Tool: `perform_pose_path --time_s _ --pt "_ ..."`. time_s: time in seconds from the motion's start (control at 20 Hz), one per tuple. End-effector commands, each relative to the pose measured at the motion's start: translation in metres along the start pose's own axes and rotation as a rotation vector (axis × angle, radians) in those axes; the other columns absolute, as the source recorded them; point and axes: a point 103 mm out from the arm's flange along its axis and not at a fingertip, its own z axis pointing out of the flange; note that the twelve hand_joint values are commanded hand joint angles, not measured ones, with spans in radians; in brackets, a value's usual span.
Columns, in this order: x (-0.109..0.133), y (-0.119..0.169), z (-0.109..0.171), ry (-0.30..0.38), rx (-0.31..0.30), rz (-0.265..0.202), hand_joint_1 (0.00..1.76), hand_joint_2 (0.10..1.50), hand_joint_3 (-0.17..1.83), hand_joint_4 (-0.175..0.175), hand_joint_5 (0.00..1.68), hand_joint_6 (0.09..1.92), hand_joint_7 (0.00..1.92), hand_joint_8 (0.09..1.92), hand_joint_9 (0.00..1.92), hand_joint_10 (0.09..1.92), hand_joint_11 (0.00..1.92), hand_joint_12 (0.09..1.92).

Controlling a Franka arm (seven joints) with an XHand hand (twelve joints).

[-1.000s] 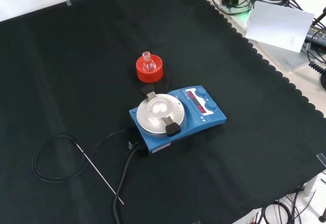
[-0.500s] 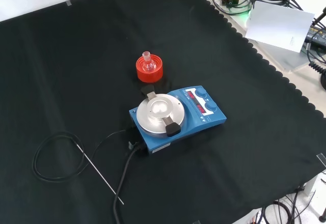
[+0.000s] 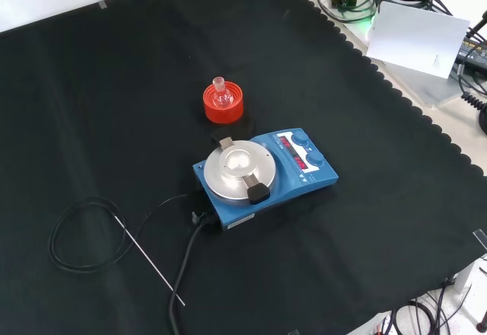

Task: Pick up the round-bottom flask.

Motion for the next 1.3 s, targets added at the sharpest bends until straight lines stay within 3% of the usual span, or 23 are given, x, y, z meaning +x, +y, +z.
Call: perform_pose_path --time_s 0.05,0.2,0.3,0.45,0.6,0.75,0.95,1.3 --pt "-0.036 0.035 0.058 0.020 0.055 0.072 0.09 1.25 0.25 -0.012 0.41 0.17 0.14 0.62 0.25 0.70 0.00 1.37" --pt "-0.044 0.053 0.094 0.060 0.031 0.049 0.26 1.19 0.22 -0.015 0.45 0.18 0.18 0.63 0.31 0.71 0.00 1.39" --pt "-0.047 0.067 0.120 0.089 0.052 0.045 0.45 1.13 0.20 -0.015 0.49 0.19 0.21 0.65 0.38 0.72 0.00 1.43" --pt "-0.053 0.084 0.156 0.144 0.069 0.056 0.59 1.07 0.19 -0.014 0.55 0.21 0.24 0.66 0.43 0.72 0.00 1.45" --pt "-0.054 0.096 0.184 0.184 0.076 0.061 0.65 1.03 0.19 -0.018 0.59 0.23 0.26 0.67 0.44 0.71 0.00 1.45" --pt "-0.052 0.104 0.213 0.288 0.094 0.062 0.72 0.92 0.32 -0.019 0.59 0.26 0.28 0.68 0.46 0.69 0.00 1.46" --pt "-0.043 0.111 0.243 0.305 0.137 0.045 0.80 0.76 0.53 -0.014 0.58 0.29 0.29 0.69 0.47 0.69 0.01 1.46" --pt "-0.023 0.120 0.277 0.317 0.173 0.023 0.83 0.68 0.57 -0.009 0.55 0.28 0.30 0.69 0.48 0.70 0.02 1.46"
